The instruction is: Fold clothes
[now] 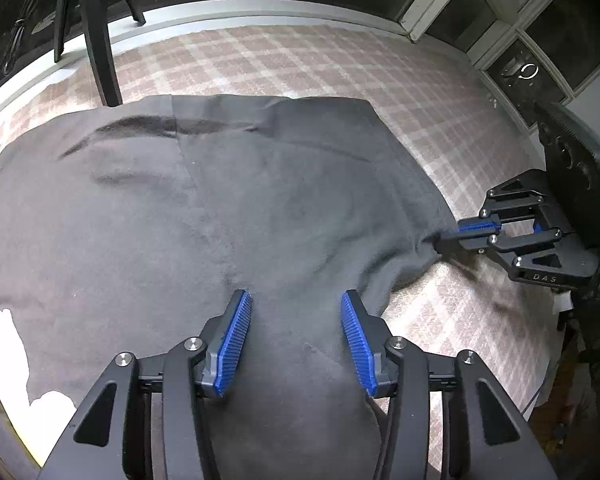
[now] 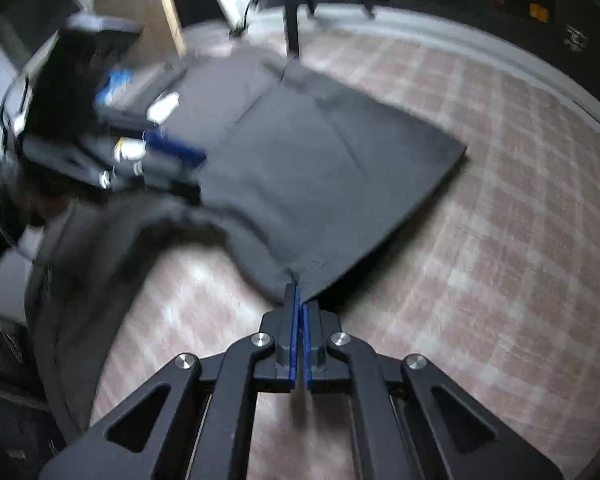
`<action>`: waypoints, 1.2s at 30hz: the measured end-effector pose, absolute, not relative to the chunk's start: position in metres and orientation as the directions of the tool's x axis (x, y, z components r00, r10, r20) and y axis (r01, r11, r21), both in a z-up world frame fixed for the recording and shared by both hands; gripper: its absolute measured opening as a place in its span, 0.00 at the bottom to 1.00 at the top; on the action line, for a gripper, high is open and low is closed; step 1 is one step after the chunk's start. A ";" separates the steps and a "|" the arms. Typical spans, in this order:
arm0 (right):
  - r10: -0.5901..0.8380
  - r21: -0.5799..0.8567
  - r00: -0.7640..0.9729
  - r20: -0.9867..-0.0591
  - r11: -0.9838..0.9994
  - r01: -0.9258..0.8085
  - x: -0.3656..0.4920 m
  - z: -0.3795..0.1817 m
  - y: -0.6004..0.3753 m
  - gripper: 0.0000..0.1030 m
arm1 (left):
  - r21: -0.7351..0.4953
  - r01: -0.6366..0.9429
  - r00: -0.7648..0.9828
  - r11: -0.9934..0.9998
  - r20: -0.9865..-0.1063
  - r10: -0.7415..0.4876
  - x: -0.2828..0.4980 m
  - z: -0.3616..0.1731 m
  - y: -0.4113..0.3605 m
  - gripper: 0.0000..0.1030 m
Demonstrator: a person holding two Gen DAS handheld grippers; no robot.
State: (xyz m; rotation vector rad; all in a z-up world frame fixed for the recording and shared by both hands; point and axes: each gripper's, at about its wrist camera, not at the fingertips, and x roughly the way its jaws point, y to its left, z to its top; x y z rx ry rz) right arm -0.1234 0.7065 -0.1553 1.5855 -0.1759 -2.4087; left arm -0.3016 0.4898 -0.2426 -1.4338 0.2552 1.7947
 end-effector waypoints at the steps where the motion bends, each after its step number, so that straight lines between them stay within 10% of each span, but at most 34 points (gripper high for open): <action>1: -0.238 0.198 -0.382 -0.893 -0.970 0.142 -0.122 -0.149 0.709 0.02 | -0.311 -0.691 -0.031 -0.652 -0.889 0.457 -0.300 -0.242 0.489 0.46; 9: -0.135 0.181 -0.471 -0.872 -0.982 -0.054 -0.121 -0.122 0.763 0.29 | -0.299 -0.779 -0.007 -0.552 -0.876 0.483 -0.263 -0.241 0.515 0.46; 20: -0.173 0.315 -0.529 -0.831 -0.929 -0.192 -0.200 -0.163 0.793 0.29 | -0.119 -0.918 -0.102 -0.378 -0.850 0.516 -0.218 -0.231 0.604 0.46; 22: -0.170 0.292 -0.532 -0.830 -0.944 -0.153 -0.208 -0.167 0.782 0.04 | -0.097 -0.920 -0.121 -0.380 -0.851 0.511 -0.216 -0.239 0.612 0.44; 24: -0.169 0.291 -0.537 -0.827 -0.945 -0.151 -0.213 -0.163 0.782 0.04 | -0.082 -0.910 -0.155 -0.407 -0.843 0.515 -0.220 -0.245 0.614 0.31; 27: -0.179 0.323 -0.578 -0.796 -0.934 -0.156 -0.218 -0.149 0.786 0.04 | -0.216 -0.854 -0.108 -0.473 -0.816 0.568 -0.243 -0.239 0.606 0.04; 36: -0.182 0.416 -0.690 -0.701 -0.890 -0.187 -0.209 -0.107 0.759 0.04 | -0.551 -0.606 -0.101 -0.574 -0.662 0.743 -0.283 -0.213 0.485 0.05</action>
